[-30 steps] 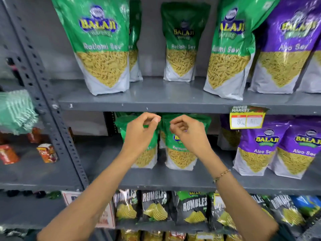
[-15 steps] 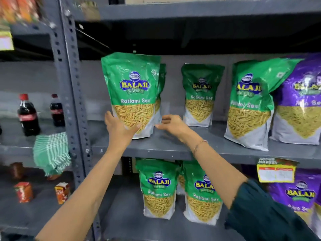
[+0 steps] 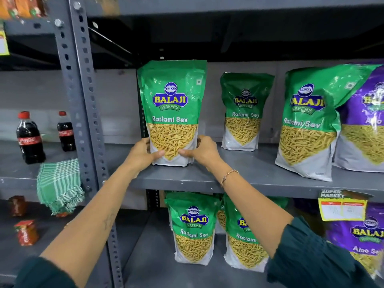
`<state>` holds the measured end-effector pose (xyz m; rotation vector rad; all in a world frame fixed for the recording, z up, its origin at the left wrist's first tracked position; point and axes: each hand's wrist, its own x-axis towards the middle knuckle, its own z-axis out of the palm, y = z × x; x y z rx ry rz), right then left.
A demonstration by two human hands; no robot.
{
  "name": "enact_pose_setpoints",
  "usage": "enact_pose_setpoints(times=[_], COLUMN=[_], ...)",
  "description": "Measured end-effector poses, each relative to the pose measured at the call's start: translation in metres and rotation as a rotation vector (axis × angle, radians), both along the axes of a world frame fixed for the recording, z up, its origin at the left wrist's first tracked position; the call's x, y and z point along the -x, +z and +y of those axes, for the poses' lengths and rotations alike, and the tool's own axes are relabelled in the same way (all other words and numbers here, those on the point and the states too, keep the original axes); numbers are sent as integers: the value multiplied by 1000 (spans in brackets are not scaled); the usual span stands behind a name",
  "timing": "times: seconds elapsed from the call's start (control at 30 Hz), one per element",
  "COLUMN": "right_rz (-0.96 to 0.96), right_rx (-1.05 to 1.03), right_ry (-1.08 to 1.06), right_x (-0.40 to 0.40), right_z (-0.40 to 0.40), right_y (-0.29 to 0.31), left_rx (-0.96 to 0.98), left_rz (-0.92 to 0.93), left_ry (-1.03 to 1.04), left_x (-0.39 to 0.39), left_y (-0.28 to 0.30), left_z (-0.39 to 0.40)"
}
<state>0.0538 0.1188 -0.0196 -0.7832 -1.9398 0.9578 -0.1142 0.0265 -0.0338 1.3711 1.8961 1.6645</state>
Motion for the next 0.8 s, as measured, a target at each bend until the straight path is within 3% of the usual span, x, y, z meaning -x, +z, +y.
enact_pose_setpoints(times=[0.5, 0.57, 0.63, 0.7, 0.8], right_rz=[-20, -52, -53, -13, 95], right_rx=[-14, -22, -36, -120, -256], right_ry=[-43, -38, -79, -149, -346], right_x=[-4, -9, -23, -46, -98], right_z=[-2, -4, -9, -16, -23], right_y=[-2, -4, -4, -5, -11], left_rx=[16, 22, -90, -327, -485], left_rz=[13, 87, 268, 427, 459], left_ry=[-4, 124, 354, 440, 231], left_x=[-2, -11, -32, -60, -103], left_y=[-4, -3, -1, 4, 13], left_z=[0, -4, -10, -12, 3])
